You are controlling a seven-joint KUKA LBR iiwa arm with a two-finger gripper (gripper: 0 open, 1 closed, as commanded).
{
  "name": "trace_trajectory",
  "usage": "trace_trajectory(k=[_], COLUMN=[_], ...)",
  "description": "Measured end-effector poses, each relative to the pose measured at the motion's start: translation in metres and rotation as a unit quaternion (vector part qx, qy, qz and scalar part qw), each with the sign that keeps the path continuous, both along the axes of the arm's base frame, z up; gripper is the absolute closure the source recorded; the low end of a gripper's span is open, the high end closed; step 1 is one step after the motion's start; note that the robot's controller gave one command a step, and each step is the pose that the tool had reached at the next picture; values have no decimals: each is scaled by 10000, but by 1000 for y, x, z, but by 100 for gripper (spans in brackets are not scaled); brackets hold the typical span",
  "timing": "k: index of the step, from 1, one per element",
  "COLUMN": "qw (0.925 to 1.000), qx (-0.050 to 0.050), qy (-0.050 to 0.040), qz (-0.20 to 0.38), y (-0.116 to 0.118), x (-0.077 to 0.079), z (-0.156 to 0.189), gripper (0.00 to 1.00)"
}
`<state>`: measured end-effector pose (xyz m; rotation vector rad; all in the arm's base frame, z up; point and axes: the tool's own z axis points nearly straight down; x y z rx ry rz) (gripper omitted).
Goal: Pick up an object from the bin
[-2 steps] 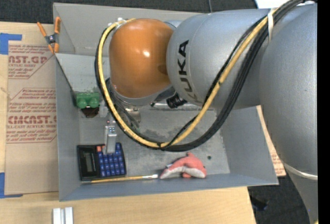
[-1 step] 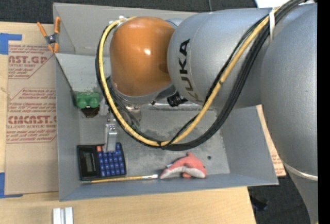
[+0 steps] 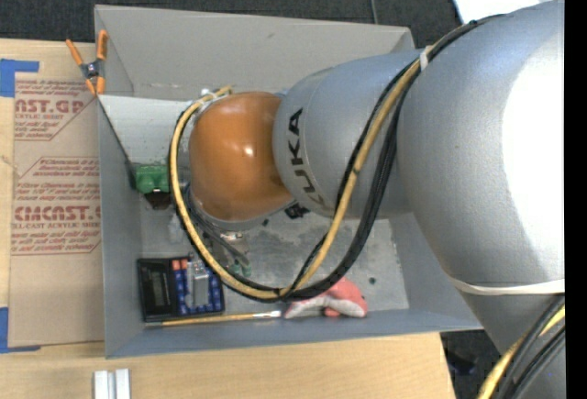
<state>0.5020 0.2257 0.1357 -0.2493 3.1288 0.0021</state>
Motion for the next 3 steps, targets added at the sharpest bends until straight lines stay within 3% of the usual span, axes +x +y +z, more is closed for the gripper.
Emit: trace_trajectory(k=[1,2,3], qw=[9990,9962,10000], qx=[3,-2,20], qy=[-11,15,-30], qz=[445,-867,-47], y=[4,-9,-27], x=[-11,-13,-3], z=[-5,-32,-66], gripper=[0,0,0])
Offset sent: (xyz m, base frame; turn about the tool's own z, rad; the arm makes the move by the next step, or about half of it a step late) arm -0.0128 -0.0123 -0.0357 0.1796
